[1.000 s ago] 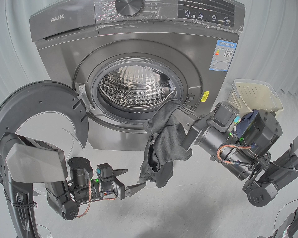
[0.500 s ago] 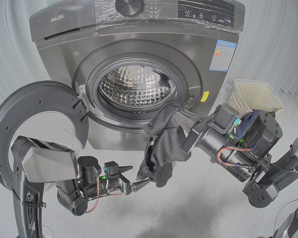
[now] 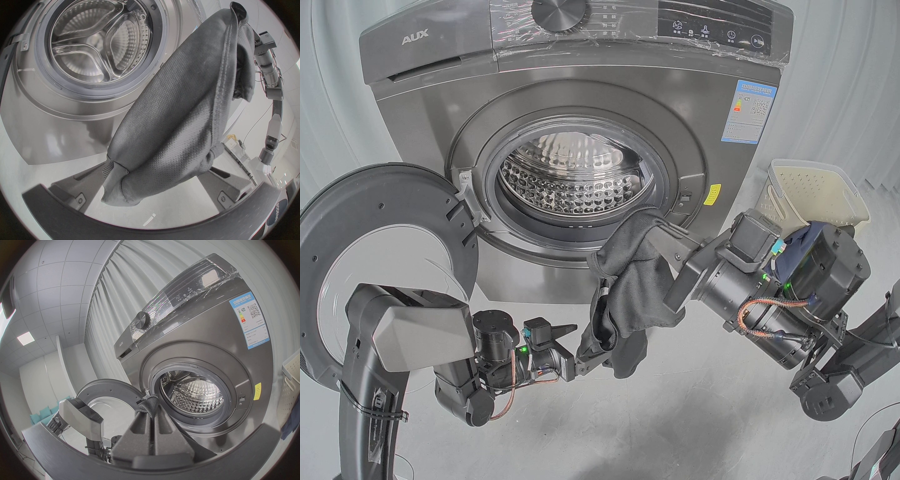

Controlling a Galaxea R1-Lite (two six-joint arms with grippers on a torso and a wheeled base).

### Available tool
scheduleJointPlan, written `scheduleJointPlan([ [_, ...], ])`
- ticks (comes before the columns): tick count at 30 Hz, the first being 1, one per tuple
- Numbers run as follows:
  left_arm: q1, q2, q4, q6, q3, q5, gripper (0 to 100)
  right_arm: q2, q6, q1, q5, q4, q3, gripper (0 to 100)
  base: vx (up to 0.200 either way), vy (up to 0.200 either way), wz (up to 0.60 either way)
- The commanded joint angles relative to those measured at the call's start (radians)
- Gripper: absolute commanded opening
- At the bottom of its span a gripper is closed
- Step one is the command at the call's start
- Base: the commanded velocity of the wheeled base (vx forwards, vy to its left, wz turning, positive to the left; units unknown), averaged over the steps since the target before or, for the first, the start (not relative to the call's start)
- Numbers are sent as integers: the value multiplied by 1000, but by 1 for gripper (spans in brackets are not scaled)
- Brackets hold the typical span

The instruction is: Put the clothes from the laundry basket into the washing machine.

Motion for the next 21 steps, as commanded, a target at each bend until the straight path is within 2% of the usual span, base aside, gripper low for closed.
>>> scheduleJointPlan([
  [1, -9, 51, -2, 0, -41, 2, 100, 0, 1, 1, 0, -1, 5, 0, 0, 0, 0],
  [3, -14, 62, 0, -3, -60, 2, 100, 0, 2, 1, 0, -3, 13, 0, 0, 0, 0],
  [4, -14, 67, 0, -3, -69, 2, 0, 0, 2, 1, 0, -4, 15, 0, 0, 0, 0],
  [14, -34, 99, 0, -18, -147, 6, 0, 0, 10, -1, -9, -12, 32, 0, 0, 0, 0],
  [17, -31, 64, -2, -9, -118, 17, 0, 0, 11, -2, -15, -12, 32, 0, 0, 0, 0],
  [21, -6, -74, -2, -9, 9, 14, 0, 0, 10, -11, -17, -6, 45, 0, 0, 0, 0],
])
